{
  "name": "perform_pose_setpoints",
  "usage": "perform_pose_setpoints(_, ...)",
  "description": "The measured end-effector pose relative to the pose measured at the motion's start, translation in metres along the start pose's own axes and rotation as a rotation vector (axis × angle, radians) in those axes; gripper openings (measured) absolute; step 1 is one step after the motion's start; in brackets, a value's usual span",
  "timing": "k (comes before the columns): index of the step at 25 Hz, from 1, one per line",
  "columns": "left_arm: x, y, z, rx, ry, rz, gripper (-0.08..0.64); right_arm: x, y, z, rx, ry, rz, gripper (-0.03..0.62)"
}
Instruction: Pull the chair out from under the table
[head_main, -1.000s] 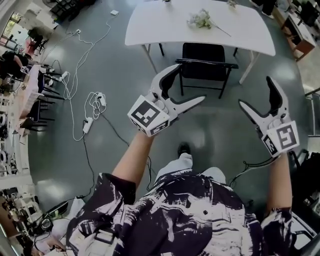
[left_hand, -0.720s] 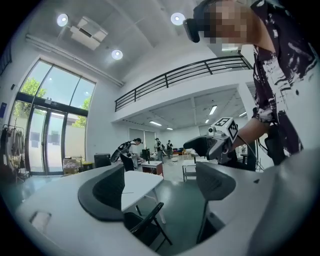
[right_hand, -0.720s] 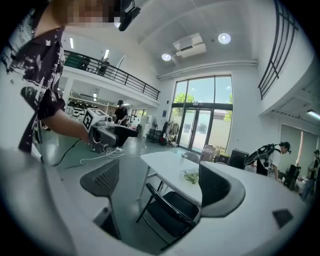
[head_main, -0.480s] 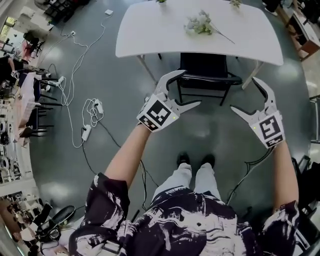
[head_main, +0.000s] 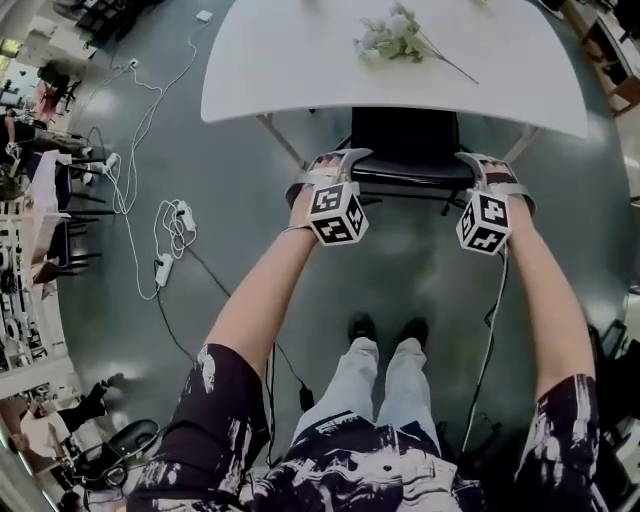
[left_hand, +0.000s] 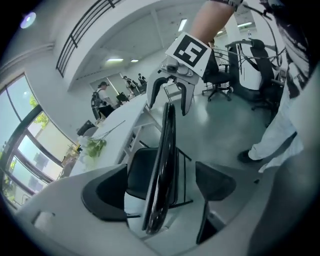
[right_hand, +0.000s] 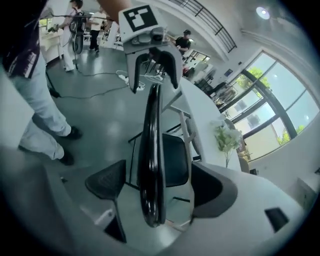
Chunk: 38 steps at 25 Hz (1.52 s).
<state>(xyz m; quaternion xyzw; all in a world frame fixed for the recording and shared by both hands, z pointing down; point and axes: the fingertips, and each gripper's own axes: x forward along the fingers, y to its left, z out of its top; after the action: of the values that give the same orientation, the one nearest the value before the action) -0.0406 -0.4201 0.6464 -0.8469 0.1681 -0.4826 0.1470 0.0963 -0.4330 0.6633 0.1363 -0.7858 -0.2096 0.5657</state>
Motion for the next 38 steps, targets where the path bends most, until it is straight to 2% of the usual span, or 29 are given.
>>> perform_pose_setpoints(4,0.030,-0.009,-0.017,0.052,0.068,-0.019,0.420,0.038,0.011,-0.012,-0.101,0.054,-0.031,0.234)
perform_pose_setpoints(8,0.057,-0.017,-0.034,0.059,0.128,-0.056,0.408,0.064,0.024,-0.024,-0.138,0.096,-0.015,0.252)
perform_pose_setpoints(10,0.070,-0.019,-0.041,0.096,0.157,-0.061,0.396,0.069,0.019,-0.023,-0.162,0.074,-0.081,0.196)
perform_pose_setpoints(11,0.074,-0.019,-0.043,0.123,0.171,-0.052,0.388,0.070,0.016,-0.021,-0.179,0.062,-0.116,0.189)
perform_pose_setpoints(12,0.076,-0.015,-0.045,0.155,0.185,-0.032,0.343,0.070,0.013,-0.020,-0.192,0.055,-0.141,0.181)
perform_pose_setpoints(13,0.075,-0.010,-0.046,0.189,0.197,-0.004,0.204,0.070,0.011,-0.018,-0.192,0.055,-0.155,0.161)
perform_pose_setpoints(14,0.073,-0.004,-0.047,0.218,0.207,0.023,0.118,0.069,0.008,-0.017,-0.179,0.062,-0.160,0.127)
perform_pose_setpoints(17,0.071,0.002,-0.048,0.246,0.219,0.071,0.063,0.071,0.008,-0.018,-0.133,0.099,-0.127,0.072)
perform_pose_setpoints(20,0.071,0.004,-0.043,0.237,0.221,0.095,0.047,0.069,0.008,-0.023,-0.122,0.121,-0.092,0.054)
perform_pose_setpoints(24,0.063,-0.009,-0.039,0.240,0.222,0.105,0.043,0.060,0.020,-0.021,-0.104,0.126,-0.093,0.048)
perform_pose_setpoints(29,0.046,-0.046,-0.036,0.232,0.217,0.095,0.040,0.040,0.057,-0.012,-0.083,0.123,-0.077,0.048)
perform_pose_setpoints(38,0.000,-0.145,-0.029,0.244,0.206,0.073,0.040,-0.011,0.154,0.011,-0.056,0.130,-0.070,0.048)
